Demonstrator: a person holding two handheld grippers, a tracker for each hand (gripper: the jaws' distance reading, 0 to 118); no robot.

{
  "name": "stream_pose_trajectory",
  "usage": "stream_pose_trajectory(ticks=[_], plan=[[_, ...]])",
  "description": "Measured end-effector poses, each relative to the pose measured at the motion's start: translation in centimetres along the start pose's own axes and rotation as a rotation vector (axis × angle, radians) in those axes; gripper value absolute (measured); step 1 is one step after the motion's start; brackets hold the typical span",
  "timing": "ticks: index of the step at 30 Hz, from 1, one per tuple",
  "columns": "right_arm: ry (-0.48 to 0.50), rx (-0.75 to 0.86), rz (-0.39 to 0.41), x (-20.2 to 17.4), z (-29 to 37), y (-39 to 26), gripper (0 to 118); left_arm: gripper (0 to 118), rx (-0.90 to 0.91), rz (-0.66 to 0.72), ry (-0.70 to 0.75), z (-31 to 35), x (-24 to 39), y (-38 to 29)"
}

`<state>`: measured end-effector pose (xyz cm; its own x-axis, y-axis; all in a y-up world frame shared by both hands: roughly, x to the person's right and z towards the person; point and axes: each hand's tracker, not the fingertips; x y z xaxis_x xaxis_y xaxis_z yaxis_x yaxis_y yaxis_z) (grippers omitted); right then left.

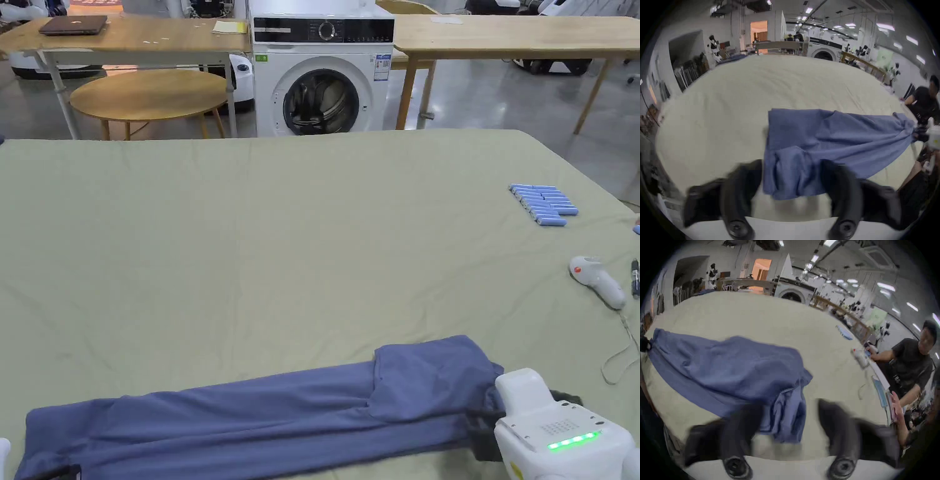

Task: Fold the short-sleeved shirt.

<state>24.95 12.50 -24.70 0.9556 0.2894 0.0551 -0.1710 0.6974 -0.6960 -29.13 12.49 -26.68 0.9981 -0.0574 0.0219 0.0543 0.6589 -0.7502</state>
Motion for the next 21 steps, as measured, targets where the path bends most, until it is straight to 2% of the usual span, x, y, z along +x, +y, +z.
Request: stream_pose_trajectory(ticks=[2,3,5,6,8,9,10,11,12,13,15,16,17,21], plan=[[0.067,0.073,-0.129,-0.2,2.9,0.7,112,99,0.018,-0.001,0.001,2.4,1.3,1.0],[0.058,0.108,-0.138,-0.7,4.1,1.2,113,99,0.066,0.001,-0.014,3.9,2.0,1.5],[-0.026,0.177,-0.054,-3.1,6.4,2.4,113,99,0.221,-0.008,-0.056,6.4,3.6,2.4],[-0.024,0.212,-0.036,-4.0,7.2,2.8,113,99,0.256,-0.029,-0.059,7.6,4.6,2.9],[0.044,0.269,-0.078,-5.8,8.9,4.2,113,97,0.351,-0.08,-0.069,9.8,6.9,3.7],[0.076,0.282,-0.104,-6.6,9.6,4.9,113,86,0.395,-0.098,-0.094,10.7,7.7,4.1],[0.133,0.287,-0.136,-7.4,10.3,5.5,111,68,0.424,-0.108,-0.135,11.4,8.4,4.4],[0.197,0.291,-0.163,-8.2,10.8,6.1,106,42,0.436,-0.11,-0.149,11.9,9.0,4.8],[0.259,0.291,-0.178,-8.7,11.2,6.5,89,10,0.435,-0.104,-0.142,12.1,9.4,5.0],[0.311,0.297,-0.186,-9.5,11.5,6.8,65,2,0.423,-0.096,-0.124,12.5,9.9,5.3],[0.291,0.304,-0.165,-11.2,11.9,7.1,0,0,0.418,-0.08,-0.13,13.4,9.7,5.3],[0.248,0.325,-0.109,-12.3,12.5,7.2,0,0,0.427,-0.085,-0.146,13.9,9.8,5.1],[0.279,0.347,-0.069,-13.0,13.0,7.1,0,0,0.435,-0.097,-0.142,14.3,9.6,4.8],[0.329,0.324,-0.022,-14.5,13.7,7.0,0,0,0.394,-0.074,-0.187,14.6,7.1,3.9]])
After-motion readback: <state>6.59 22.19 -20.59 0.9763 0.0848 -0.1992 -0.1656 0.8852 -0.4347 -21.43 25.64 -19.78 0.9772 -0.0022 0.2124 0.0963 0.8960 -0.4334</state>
